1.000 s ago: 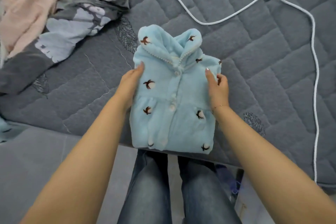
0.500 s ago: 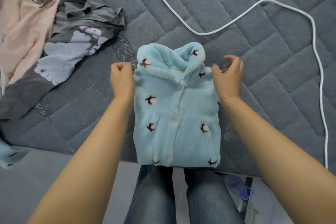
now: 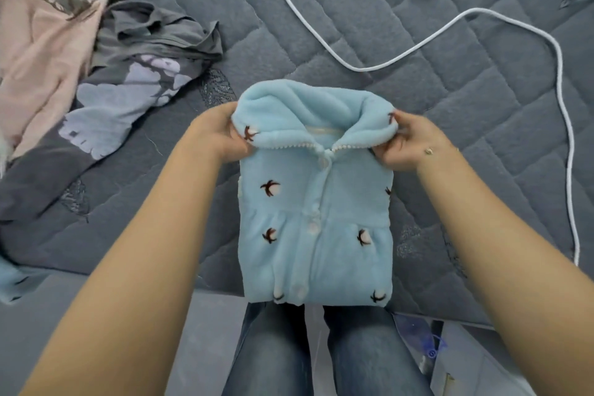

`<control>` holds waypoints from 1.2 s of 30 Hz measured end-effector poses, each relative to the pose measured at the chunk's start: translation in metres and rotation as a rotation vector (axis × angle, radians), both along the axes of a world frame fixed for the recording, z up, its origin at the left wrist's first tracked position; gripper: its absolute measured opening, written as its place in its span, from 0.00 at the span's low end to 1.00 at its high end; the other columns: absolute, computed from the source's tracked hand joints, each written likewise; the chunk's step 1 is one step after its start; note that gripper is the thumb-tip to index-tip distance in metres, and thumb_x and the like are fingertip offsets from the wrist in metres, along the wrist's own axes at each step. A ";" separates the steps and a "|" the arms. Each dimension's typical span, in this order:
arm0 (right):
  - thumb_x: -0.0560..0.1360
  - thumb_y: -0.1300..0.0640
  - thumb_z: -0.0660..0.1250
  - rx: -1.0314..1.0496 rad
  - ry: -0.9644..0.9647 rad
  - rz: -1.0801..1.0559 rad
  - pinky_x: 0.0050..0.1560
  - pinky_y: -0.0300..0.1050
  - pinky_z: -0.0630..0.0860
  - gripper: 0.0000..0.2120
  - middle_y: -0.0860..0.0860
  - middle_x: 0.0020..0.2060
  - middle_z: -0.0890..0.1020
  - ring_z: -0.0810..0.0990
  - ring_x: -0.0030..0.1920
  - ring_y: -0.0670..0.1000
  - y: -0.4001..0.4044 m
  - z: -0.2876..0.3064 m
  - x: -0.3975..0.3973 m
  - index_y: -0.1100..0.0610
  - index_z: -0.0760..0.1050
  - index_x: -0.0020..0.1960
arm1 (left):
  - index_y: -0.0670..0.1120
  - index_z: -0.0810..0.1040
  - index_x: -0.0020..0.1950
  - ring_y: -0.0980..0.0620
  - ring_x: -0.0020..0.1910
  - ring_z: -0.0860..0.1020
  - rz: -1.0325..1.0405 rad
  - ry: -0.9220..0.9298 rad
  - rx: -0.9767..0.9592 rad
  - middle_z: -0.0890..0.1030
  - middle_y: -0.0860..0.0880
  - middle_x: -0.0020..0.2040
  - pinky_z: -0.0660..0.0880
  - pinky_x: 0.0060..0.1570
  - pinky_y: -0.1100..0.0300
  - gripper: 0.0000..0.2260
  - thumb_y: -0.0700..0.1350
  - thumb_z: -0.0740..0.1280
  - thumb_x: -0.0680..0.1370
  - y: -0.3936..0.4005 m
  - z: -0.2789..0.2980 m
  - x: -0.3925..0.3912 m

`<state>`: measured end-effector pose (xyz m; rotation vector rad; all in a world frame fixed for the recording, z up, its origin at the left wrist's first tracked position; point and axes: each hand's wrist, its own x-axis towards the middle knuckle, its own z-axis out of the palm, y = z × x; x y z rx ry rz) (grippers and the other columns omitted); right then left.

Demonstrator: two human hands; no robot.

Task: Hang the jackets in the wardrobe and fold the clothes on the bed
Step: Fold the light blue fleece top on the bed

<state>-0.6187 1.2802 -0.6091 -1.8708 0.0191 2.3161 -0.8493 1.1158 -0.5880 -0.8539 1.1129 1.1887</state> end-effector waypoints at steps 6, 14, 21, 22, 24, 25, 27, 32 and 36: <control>0.79 0.59 0.65 -0.026 0.042 -0.444 0.47 0.43 0.81 0.07 0.55 0.40 0.83 0.82 0.47 0.51 -0.040 0.005 0.019 0.62 0.78 0.47 | 0.41 0.74 0.69 0.50 0.67 0.75 0.483 -0.095 0.041 0.77 0.45 0.68 0.79 0.50 0.54 0.15 0.39 0.60 0.83 -0.004 -0.012 0.047; 0.77 0.61 0.68 0.823 -0.473 0.239 0.61 0.40 0.74 0.20 0.52 0.61 0.74 0.75 0.60 0.49 -0.068 0.003 0.026 0.58 0.68 0.66 | 0.45 0.71 0.65 0.46 0.56 0.79 -0.274 0.927 -0.264 0.78 0.47 0.58 0.75 0.61 0.51 0.15 0.48 0.65 0.80 -0.034 -0.025 0.061; 0.81 0.56 0.61 1.306 -0.547 0.823 0.76 0.48 0.54 0.23 0.56 0.74 0.62 0.58 0.75 0.51 -0.110 -0.014 0.059 0.59 0.63 0.74 | 0.45 0.76 0.47 0.48 0.48 0.80 -0.617 0.693 -0.150 0.82 0.45 0.48 0.77 0.50 0.50 0.15 0.58 0.67 0.78 -0.093 -0.032 0.080; 0.82 0.55 0.60 1.334 -0.526 0.965 0.77 0.49 0.51 0.25 0.57 0.77 0.59 0.55 0.77 0.53 -0.119 -0.021 0.060 0.59 0.60 0.76 | 0.45 0.76 0.48 0.49 0.48 0.81 -0.582 0.705 -0.093 0.83 0.45 0.49 0.78 0.49 0.51 0.14 0.56 0.67 0.79 -0.096 -0.033 0.087; 0.83 0.54 0.57 1.345 -0.539 1.187 0.77 0.54 0.48 0.26 0.56 0.78 0.54 0.50 0.78 0.55 -0.134 -0.035 0.057 0.58 0.55 0.78 | 0.48 0.75 0.47 0.54 0.44 0.80 -0.513 0.896 -0.074 0.82 0.49 0.46 0.78 0.45 0.56 0.08 0.52 0.66 0.80 -0.098 -0.035 0.093; 0.83 0.53 0.56 1.334 -0.573 1.235 0.77 0.56 0.48 0.26 0.55 0.78 0.53 0.49 0.78 0.56 -0.139 -0.041 0.055 0.56 0.54 0.78 | 0.49 0.73 0.45 0.58 0.41 0.78 -0.503 1.029 -0.105 0.79 0.51 0.42 0.76 0.43 0.60 0.07 0.50 0.65 0.81 -0.098 -0.036 0.093; 0.83 0.52 0.54 1.308 -0.631 1.249 0.76 0.59 0.47 0.25 0.54 0.79 0.51 0.47 0.79 0.55 -0.139 -0.050 0.047 0.53 0.54 0.79 | 0.48 0.71 0.44 0.62 0.35 0.72 -0.481 1.185 -0.175 0.75 0.54 0.38 0.72 0.38 0.64 0.08 0.48 0.64 0.81 -0.096 -0.039 0.092; 0.82 0.53 0.59 1.256 -0.545 1.035 0.77 0.52 0.49 0.27 0.54 0.78 0.53 0.50 0.78 0.53 -0.135 -0.047 0.052 0.55 0.54 0.78 | 0.48 0.70 0.53 0.48 0.48 0.82 -0.429 0.861 -0.160 0.83 0.45 0.49 0.79 0.49 0.50 0.10 0.53 0.66 0.80 -0.100 -0.044 0.080; 0.79 0.51 0.65 0.911 -0.417 0.526 0.63 0.35 0.71 0.24 0.52 0.69 0.68 0.72 0.64 0.39 -0.152 -0.022 0.092 0.50 0.62 0.73 | 0.51 0.71 0.62 0.52 0.52 0.83 -0.486 0.728 -0.087 0.83 0.55 0.52 0.79 0.50 0.54 0.21 0.57 0.72 0.74 -0.145 -0.024 0.084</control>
